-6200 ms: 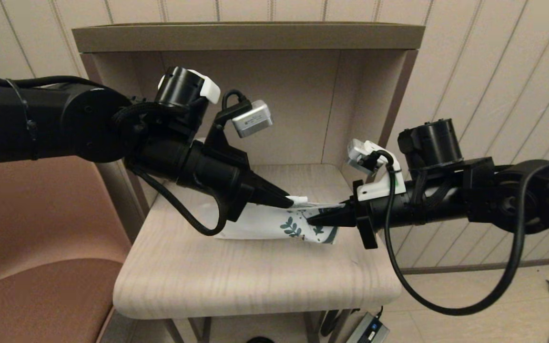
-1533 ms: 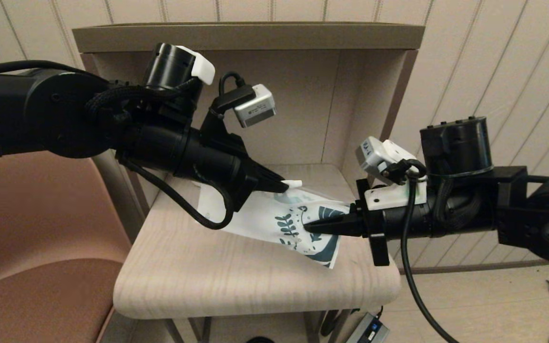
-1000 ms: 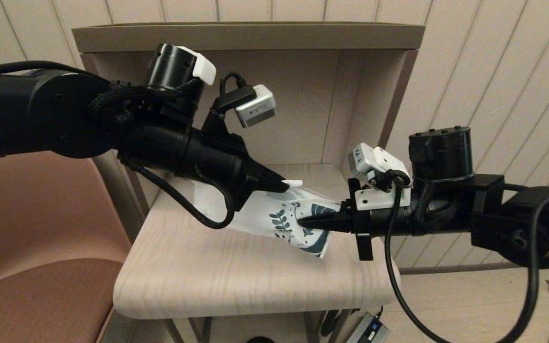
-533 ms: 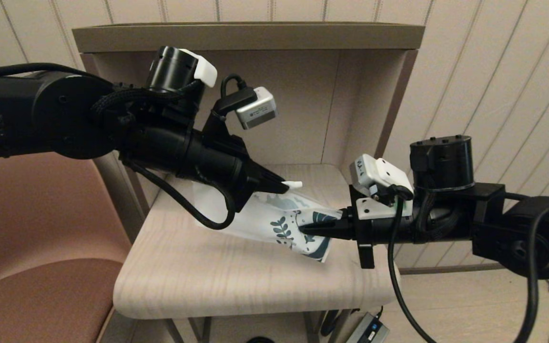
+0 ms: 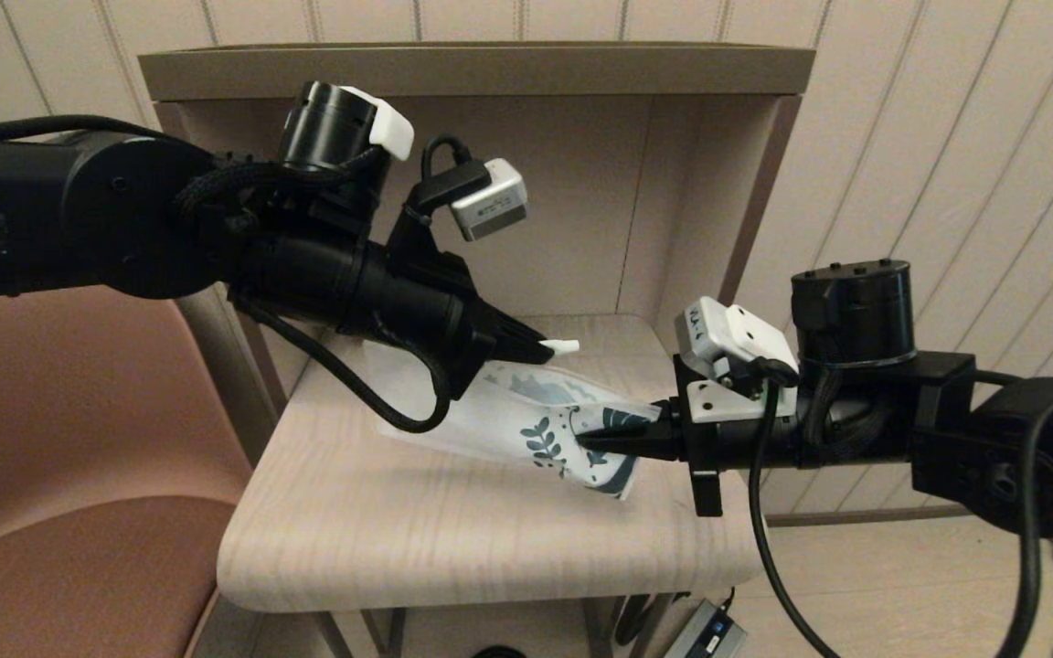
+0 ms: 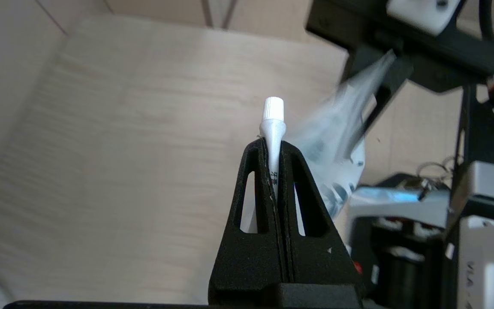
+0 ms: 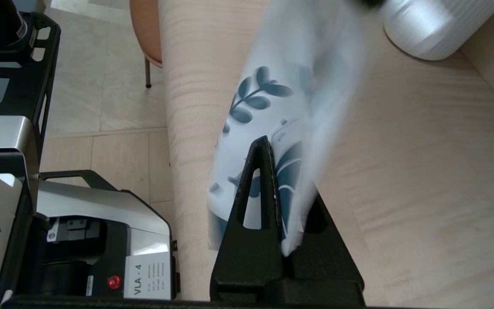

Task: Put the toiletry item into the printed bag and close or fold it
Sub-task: Place the toothpaste in the storage bag

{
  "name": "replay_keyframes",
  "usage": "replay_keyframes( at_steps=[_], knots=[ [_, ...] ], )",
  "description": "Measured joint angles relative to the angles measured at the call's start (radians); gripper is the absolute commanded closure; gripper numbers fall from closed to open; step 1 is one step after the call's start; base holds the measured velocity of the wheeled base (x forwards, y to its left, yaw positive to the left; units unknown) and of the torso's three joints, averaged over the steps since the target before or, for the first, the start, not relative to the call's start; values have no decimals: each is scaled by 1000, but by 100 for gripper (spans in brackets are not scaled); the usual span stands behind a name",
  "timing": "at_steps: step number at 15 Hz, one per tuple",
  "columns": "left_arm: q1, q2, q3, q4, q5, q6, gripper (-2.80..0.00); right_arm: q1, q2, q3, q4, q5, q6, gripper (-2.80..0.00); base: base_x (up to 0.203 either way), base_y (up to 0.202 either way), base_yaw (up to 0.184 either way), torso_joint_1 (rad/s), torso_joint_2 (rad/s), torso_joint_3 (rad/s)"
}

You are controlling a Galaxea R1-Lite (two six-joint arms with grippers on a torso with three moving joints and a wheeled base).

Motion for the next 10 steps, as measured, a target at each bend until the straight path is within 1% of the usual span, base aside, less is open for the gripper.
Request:
replay_keyframes(
  at_steps=[7,10],
  knots=[
    [2,-7,9,11,-5,3,0,-3,4,-2,0,0,0,0,0,0,0,0,0,0],
    [4,-30,-3,14,-7,2,0,-17,12,-2,0,0,0,0,0,0,0,0,0,0]
  ],
)
